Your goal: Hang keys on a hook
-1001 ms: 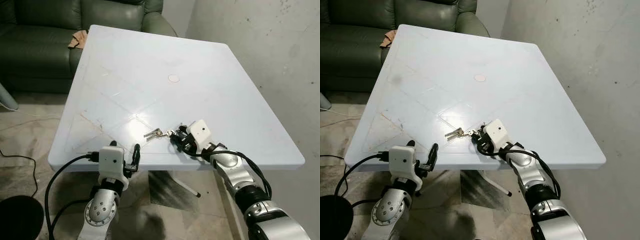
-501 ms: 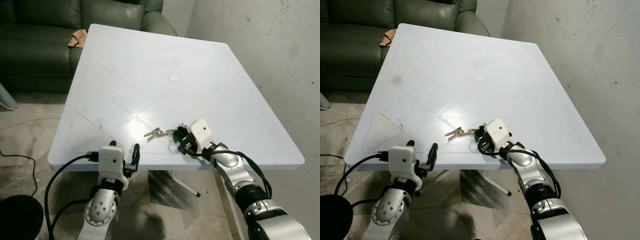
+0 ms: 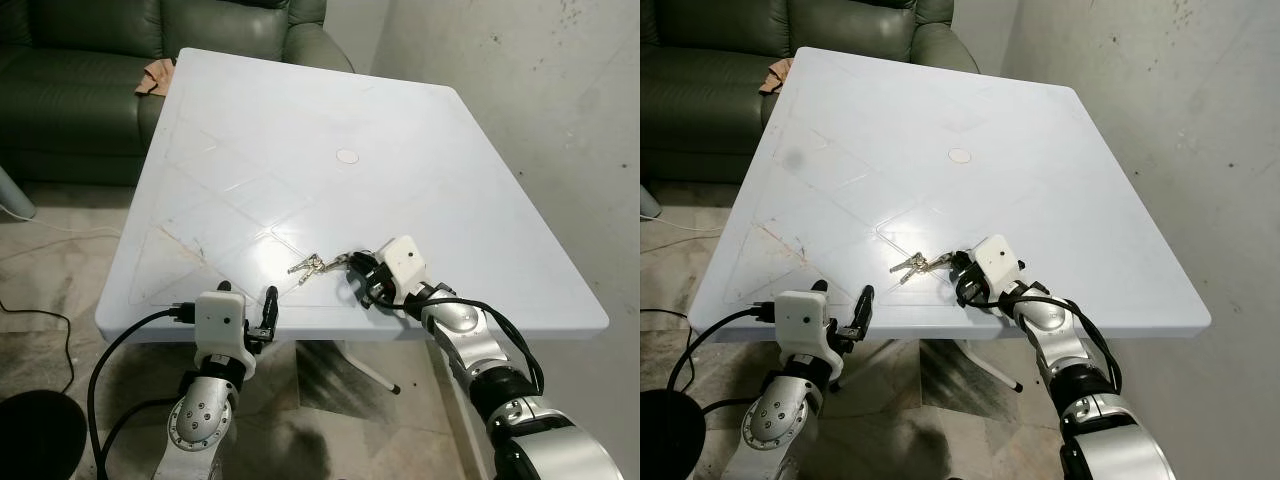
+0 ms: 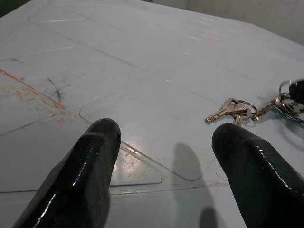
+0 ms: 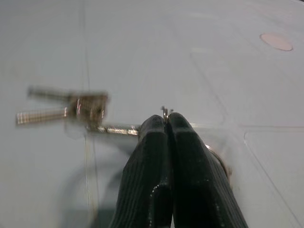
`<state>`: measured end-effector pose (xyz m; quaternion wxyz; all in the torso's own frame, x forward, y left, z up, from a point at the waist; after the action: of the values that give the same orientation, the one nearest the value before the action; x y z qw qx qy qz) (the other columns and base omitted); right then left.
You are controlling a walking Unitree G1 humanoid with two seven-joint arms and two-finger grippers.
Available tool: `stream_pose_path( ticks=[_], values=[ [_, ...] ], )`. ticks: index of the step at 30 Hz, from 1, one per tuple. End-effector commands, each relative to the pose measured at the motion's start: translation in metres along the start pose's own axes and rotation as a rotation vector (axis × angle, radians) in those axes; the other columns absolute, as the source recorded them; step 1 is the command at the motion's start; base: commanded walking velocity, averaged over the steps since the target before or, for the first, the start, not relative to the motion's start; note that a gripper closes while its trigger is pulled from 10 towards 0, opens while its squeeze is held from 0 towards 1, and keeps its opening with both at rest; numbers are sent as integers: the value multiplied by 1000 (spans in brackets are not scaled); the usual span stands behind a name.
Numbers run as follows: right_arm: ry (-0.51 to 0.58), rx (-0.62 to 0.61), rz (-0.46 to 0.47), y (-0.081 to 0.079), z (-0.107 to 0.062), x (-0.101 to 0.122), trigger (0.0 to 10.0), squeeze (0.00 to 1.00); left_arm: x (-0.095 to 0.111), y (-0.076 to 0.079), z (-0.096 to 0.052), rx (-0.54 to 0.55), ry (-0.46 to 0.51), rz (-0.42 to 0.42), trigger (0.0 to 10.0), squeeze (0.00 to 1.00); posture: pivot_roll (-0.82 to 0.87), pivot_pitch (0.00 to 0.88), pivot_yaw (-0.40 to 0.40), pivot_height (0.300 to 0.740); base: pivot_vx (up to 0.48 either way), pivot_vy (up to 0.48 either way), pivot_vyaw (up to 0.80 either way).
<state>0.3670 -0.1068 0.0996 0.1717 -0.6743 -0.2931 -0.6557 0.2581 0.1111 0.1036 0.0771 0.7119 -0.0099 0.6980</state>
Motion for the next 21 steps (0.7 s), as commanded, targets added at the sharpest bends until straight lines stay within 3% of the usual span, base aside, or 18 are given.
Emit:
stream_pose_path(
  ticks=[1,4,5,9,10,11,12,13,15,19,21],
  values=[
    [79,-14,162,10,0,12,0,0,2,2,1,1,9,-12,10000,0,51,90,-187,740,0,0,0],
    [140,-23,258,13,1,20,78,0,2,1,2,3,10,-14,10000,0,50,84,-185,740,0,0,0],
    [165,-34,297,14,2,25,941,0,3,1,2,2,12,-15,10000,0,49,83,-184,740,0,0,0],
    [210,-49,344,17,4,33,1490,0,4,0,4,2,15,-16,10000,0,45,80,-179,740,0,0,0],
    [239,-56,361,20,4,38,3765,0,4,-1,5,5,16,-15,10000,0,44,80,-178,740,0,0,0],
    [246,-57,362,21,4,40,3765,0,4,-1,6,7,16,-15,10000,0,44,80,-178,740,0,0,0],
    [262,-69,368,23,3,43,5765,0,5,-3,7,12,19,-20,10000,0,43,75,-175,740,0,0,0],
    [267,-75,369,24,3,44,5765,0,5,-4,7,15,21,-23,10000,0,43,75,-175,740,0,0,0],
    [302,-88,347,26,1,51,10000,0,6,-8,8,28,24,-28,10000,0,40,66,-169,740,0,0,0],
    [317,-124,211,24,-4,57,10000,0,13,-23,13,77,51,-36,10000,0,33,50,-160,740,0,0,0],
    [319,-129,189,23,-6,58,10000,0,15,-26,14,87,56,-41,10000,0,31,49,-159,740,0,0,0]
  ],
)
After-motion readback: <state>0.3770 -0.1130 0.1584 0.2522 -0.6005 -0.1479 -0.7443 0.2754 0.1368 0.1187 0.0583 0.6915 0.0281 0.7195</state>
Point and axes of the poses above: a point about 5 cm out from each wrist's last joint towards the gripper, its own z axis pointing out of the wrist towards the gripper, its own x axis along the axis of the wrist's last joint, y = z × x, the point moved 2 cm from there along z, pointing out of the wrist towards the gripper, and after that the axes turned 4 degrees about -z, right-handed, at the moved point
